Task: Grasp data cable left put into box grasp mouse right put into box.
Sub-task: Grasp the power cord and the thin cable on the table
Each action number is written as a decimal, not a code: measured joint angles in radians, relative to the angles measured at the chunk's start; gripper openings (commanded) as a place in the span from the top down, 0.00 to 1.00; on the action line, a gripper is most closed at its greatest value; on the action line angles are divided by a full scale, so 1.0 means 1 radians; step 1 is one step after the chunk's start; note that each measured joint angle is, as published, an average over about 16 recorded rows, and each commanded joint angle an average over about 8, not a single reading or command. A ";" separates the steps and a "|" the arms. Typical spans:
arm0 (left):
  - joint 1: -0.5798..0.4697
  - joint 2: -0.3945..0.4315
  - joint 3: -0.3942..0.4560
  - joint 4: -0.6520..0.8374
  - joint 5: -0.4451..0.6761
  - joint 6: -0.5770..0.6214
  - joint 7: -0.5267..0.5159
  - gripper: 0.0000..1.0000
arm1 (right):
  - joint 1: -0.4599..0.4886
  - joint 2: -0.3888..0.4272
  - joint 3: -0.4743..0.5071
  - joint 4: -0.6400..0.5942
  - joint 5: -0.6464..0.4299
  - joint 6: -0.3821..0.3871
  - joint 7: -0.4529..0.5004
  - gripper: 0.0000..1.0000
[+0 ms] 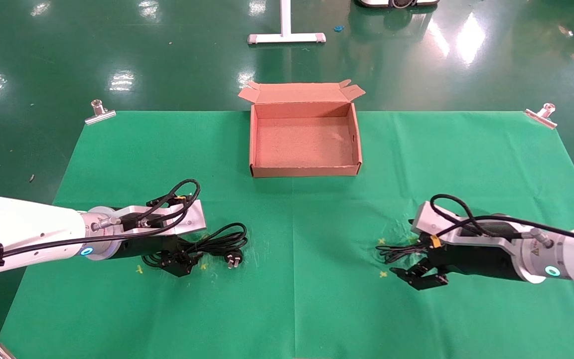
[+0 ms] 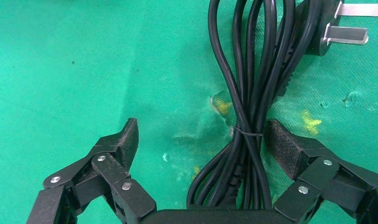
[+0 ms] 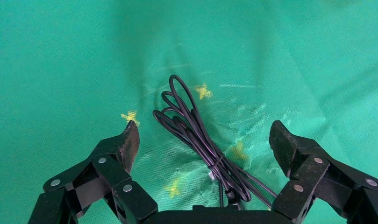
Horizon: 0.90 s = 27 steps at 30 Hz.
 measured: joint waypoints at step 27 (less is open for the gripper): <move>-0.008 0.007 0.000 0.030 -0.014 -0.003 0.022 1.00 | -0.002 0.004 -0.007 0.022 -0.020 -0.007 0.038 1.00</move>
